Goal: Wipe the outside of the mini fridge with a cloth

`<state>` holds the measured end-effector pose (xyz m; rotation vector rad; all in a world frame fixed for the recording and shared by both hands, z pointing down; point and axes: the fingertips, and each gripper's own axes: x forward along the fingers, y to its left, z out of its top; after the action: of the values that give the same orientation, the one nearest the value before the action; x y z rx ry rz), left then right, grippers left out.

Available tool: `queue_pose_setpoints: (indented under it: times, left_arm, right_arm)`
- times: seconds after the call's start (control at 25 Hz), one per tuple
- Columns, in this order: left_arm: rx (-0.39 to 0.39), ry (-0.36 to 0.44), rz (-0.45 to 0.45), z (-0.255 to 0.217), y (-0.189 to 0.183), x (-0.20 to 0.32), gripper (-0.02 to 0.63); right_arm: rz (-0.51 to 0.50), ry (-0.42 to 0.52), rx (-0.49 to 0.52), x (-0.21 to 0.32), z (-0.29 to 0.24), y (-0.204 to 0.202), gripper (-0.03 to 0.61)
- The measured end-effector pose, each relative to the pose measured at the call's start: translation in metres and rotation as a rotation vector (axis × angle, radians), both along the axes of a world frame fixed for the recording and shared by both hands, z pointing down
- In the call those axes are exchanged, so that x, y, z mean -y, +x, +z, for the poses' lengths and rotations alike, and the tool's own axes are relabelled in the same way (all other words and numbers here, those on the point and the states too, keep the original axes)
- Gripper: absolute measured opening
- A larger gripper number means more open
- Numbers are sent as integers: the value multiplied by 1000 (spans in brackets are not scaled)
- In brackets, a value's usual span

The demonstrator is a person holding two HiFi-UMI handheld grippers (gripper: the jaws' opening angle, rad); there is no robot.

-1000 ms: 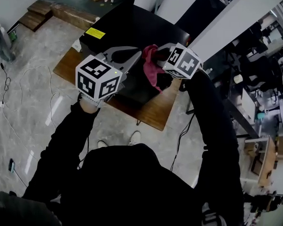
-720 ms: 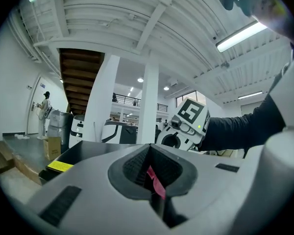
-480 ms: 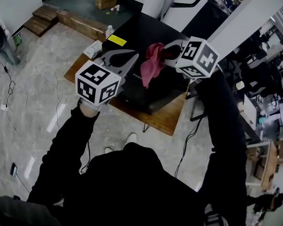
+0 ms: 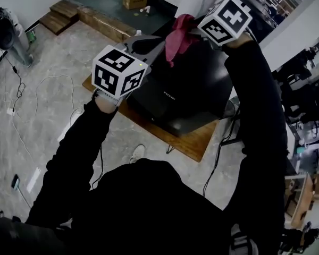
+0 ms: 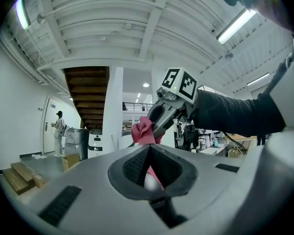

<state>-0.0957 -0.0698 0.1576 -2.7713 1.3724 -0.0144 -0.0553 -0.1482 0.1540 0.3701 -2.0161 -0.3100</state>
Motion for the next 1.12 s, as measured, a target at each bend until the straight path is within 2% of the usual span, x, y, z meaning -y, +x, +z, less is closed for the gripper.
queue_pose_setpoints:
  times: [0.24, 0.4, 0.52, 0.64, 0.76, 0.96, 1.12]
  left_arm:
    - [-4, -15, -2, 7, -14, 50, 6]
    - [-21, -49, 33, 14, 2, 96, 6]
    - [-6, -68, 48, 24, 4, 119, 6]
    - [1, -78, 58, 29, 9, 143, 6]
    - [1, -90, 54, 35, 11, 168, 6]
    - [15, -129, 35, 51, -8, 183, 6]
    - [28, -117, 18, 51, -28, 178, 6]
  right_arm:
    - [61, -45, -44, 88, 29, -16, 72]
    - [115, -7, -142, 161, 58, 8, 74]
    - [150, 2, -196, 199, 83, 18, 74]
    - [165, -12, -203, 236, 103, 27, 75]
    - [179, -9, -164, 273, 118, 30, 76]
    - [225, -9, -139, 310, 156, 19, 77]
    - [187, 36, -180, 302, 162, 10, 69]
